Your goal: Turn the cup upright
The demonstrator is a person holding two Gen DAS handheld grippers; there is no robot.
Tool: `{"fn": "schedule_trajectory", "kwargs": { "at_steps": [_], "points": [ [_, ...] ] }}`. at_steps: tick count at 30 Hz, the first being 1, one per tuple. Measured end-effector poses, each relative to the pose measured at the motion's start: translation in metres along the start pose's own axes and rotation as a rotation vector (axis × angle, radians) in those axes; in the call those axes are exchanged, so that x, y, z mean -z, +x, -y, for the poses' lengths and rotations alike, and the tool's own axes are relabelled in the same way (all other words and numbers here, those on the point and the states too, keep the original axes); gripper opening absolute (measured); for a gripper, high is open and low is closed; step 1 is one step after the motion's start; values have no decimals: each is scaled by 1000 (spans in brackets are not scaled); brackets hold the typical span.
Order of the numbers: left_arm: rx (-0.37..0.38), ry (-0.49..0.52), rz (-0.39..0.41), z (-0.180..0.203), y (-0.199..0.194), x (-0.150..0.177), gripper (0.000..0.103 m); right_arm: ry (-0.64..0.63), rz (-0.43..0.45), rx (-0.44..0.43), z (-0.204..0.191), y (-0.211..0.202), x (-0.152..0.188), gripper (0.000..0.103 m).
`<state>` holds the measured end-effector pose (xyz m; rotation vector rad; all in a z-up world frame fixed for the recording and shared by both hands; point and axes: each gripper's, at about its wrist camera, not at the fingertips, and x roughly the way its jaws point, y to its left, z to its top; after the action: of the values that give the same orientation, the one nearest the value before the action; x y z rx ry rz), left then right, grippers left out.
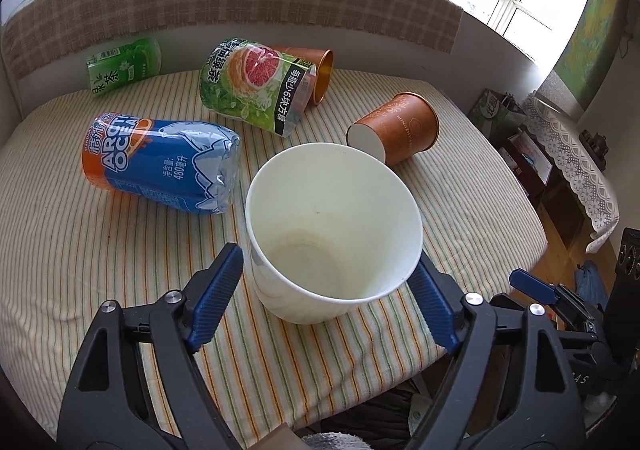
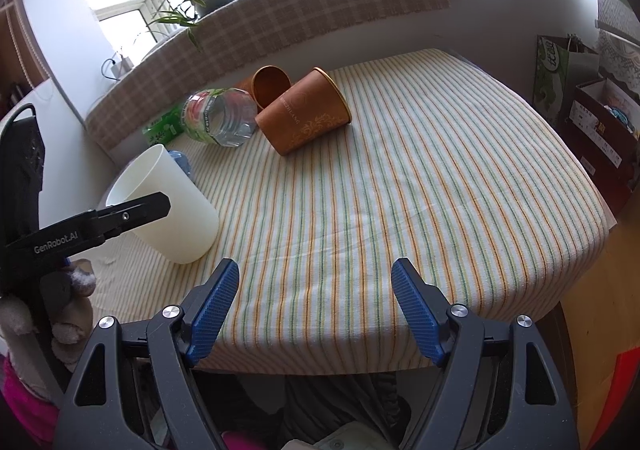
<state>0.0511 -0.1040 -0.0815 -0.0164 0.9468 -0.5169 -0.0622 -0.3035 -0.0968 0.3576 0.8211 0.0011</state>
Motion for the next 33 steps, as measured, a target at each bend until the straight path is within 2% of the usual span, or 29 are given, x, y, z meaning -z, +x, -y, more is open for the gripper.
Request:
{"fn": "schedule_trajectory", "kwargs": {
  "at_steps": [1, 11, 23, 27, 31, 33],
  "points": [
    [-3, -2, 2, -1, 0, 2, 92, -1, -1, 0, 0, 0, 0, 78],
    [-26, -59, -10, -23, -7, 23, 92, -38, 7, 2, -11, 2, -5, 78],
    [-120, -92, 111, -46, -54, 32, 92, -114, 46, -20, -39, 5, -22, 78],
    [-178, -114, 178, -53, -73, 32, 92, -131, 67, -25, -47, 4, -27, 78],
    [-252, -107, 288, -50, -96, 31, 93, -151, 102, -19, -54, 1, -32, 80],
    [-293, -97, 357, -44, -108, 32, 99, -161, 126, -16, -58, -2, -34, 81]
  ]
}}
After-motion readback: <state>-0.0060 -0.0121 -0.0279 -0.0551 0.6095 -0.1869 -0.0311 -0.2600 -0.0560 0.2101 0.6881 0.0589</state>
